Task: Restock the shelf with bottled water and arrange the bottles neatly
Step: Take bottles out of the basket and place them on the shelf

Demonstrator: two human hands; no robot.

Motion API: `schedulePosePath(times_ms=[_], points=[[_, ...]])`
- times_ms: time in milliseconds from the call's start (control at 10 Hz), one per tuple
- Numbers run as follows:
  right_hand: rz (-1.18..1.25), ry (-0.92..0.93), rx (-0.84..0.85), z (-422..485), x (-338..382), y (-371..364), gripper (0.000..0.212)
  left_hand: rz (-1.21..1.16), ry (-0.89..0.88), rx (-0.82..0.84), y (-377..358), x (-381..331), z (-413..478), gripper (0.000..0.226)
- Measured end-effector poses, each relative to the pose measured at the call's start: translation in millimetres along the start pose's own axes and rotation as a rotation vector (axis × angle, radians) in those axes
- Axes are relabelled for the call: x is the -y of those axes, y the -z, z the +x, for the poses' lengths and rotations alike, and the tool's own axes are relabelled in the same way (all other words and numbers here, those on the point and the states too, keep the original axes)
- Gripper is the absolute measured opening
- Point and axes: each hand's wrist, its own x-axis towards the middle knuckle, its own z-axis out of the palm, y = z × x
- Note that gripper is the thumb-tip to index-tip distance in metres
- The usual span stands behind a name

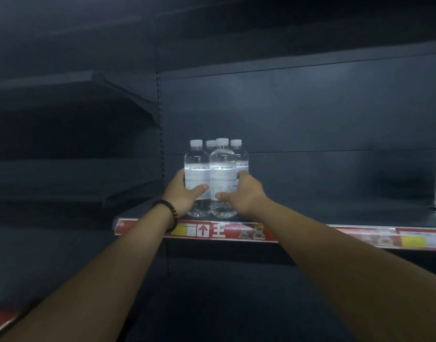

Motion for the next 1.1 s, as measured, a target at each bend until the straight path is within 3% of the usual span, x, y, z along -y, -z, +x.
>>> schedulePosePath(times_ms=[100, 200, 300, 400, 500, 600, 700, 800, 900, 1000, 1100], points=[[-0.044, -0.023, -0.012, -4.8, -1.7, 1.7, 0.07, 0.053, 0.025, -0.009, -3.4, 4.3, -8.5, 0.045], [-0.092, 0.006, -0.005, -24.4, -0.5, 8.9, 0.068, 0.158, -0.005, -0.143, -12.3, 5.0, -27.3, 0.059], [-0.166, 0.169, -0.031, -64.3, -11.6, 30.6, 0.06, 0.272, -0.156, -0.359, -25.9, -6.0, -70.4, 0.064], [-0.158, 0.322, -0.025, -131.0, -41.2, 57.0, 0.034, 0.18, -0.412, -0.351, -51.1, -15.0, -146.0, 0.043], [-0.18, 0.394, 0.047, -209.0, -103.3, 73.1, 0.016, 0.108, -0.363, -0.081, -96.2, -2.1, -245.0, 0.027], [-0.233, 0.281, 0.118, -290.4, -192.2, 75.1, 0.008, 0.041, -0.129, 0.283, -160.2, 33.8, -339.0, 0.025], [-0.204, 0.025, 0.12, -375.5, -278.1, 69.4, 0.008, 0.112, 0.047, 0.652, -223.5, 85.2, -417.7, 0.021], [-0.26, -0.297, 0.314, -451.5, -376.3, 56.3, 0.005, 0.211, 0.238, 0.959, -279.3, 131.4, -481.2, 0.018], [-0.313, -0.682, 0.706, -528.8, -490.2, 27.7, 0.044, 0.383, 0.385, 1.209, -317.8, 168.3, -537.3, 0.03], [-0.267, -0.932, 0.813, -580.1, -515.9, 25.0, 0.076, 0.462, 0.532, 1.304, -332.1, 189.3, -585.1, 0.038], [-0.156, -1.053, 0.63, -585.7, -499.9, 30.1, 0.063, 0.554, 0.577, 1.309, -340.4, 206.3, -615.3, 0.045]])
